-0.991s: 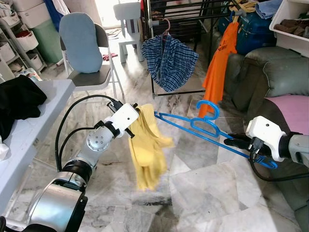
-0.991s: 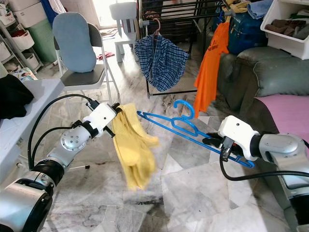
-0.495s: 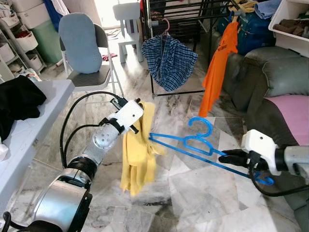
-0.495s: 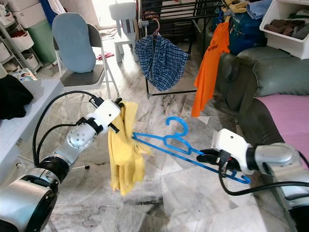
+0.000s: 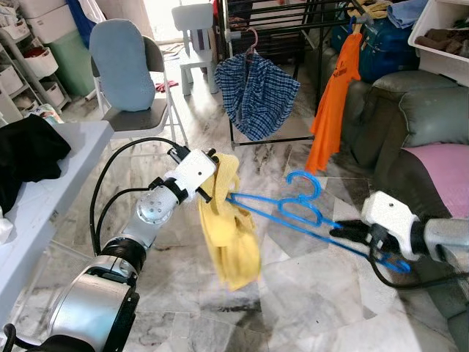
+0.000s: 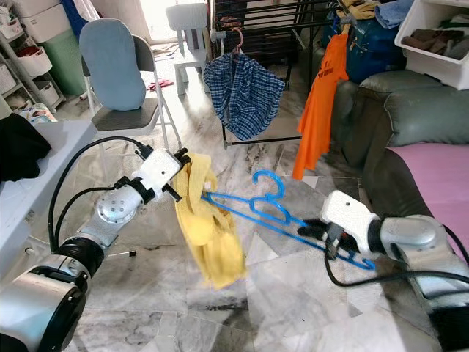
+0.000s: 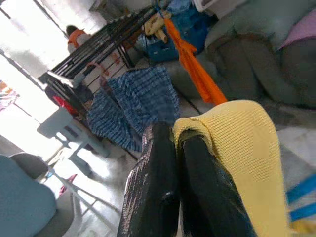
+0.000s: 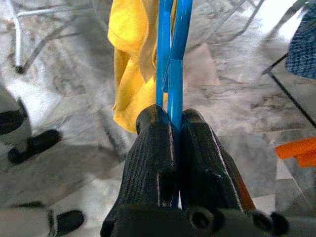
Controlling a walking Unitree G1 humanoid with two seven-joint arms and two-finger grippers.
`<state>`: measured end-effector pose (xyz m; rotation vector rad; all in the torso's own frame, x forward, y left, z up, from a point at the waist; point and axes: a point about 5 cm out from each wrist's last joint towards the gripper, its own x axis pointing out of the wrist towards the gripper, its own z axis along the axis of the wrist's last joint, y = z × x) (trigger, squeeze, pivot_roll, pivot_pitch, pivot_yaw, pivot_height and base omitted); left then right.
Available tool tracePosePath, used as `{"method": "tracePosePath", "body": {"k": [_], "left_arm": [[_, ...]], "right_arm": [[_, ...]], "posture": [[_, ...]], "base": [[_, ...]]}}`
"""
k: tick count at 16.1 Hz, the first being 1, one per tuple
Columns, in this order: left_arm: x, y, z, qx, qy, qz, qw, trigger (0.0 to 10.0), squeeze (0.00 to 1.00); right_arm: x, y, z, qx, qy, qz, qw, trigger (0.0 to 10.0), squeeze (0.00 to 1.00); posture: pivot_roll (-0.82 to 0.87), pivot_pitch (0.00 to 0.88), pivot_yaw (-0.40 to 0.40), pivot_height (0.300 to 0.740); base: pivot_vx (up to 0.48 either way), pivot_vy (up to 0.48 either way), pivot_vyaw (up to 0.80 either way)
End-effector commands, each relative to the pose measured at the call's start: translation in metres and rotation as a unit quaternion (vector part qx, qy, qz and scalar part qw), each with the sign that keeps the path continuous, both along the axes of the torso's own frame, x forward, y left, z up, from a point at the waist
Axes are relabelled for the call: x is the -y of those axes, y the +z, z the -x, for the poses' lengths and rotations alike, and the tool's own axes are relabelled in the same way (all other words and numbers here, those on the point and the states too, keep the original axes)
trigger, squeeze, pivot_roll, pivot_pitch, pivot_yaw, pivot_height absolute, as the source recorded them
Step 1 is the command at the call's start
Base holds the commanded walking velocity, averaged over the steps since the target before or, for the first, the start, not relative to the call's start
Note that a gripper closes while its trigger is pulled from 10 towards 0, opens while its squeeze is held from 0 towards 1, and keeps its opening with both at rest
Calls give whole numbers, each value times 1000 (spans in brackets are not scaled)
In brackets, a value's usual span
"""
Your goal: Hang hanger
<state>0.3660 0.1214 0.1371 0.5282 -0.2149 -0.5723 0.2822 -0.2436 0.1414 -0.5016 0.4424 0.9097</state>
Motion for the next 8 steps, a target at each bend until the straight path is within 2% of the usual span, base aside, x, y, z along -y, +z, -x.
{"method": "tracePosePath", "body": {"k": [1,5,6,7,8], "left_arm": [[2,13,0,31,-16,20,999,10000,0],[32,22,8,53,-89,53,993,10000,0],[41,25,11,55,-113,63,990,10000,0],[47,24,14,55,-132,51,988,10000,0],[47,21,15,55,-134,40,989,10000,0]], "right_arm": [[-6,2,-5,18,-1,-4,1000,10000,0],[-24,-7,-20,37,-34,-51,997,10000,0],[-30,-10,-28,57,-54,-59,995,10000,0],[-36,-7,-38,89,-79,-73,990,10000,0],[-40,-3,-40,95,-77,-89,988,10000,0]], "posture": [[-183,0,132,740],[-183,0,136,740],[-179,0,135,740],[-177,0,134,740],[-168,0,133,740]], "base": [[0,0,0],[0,0,0],[0,0,0],[0,0,0],[0,0,0]]}}
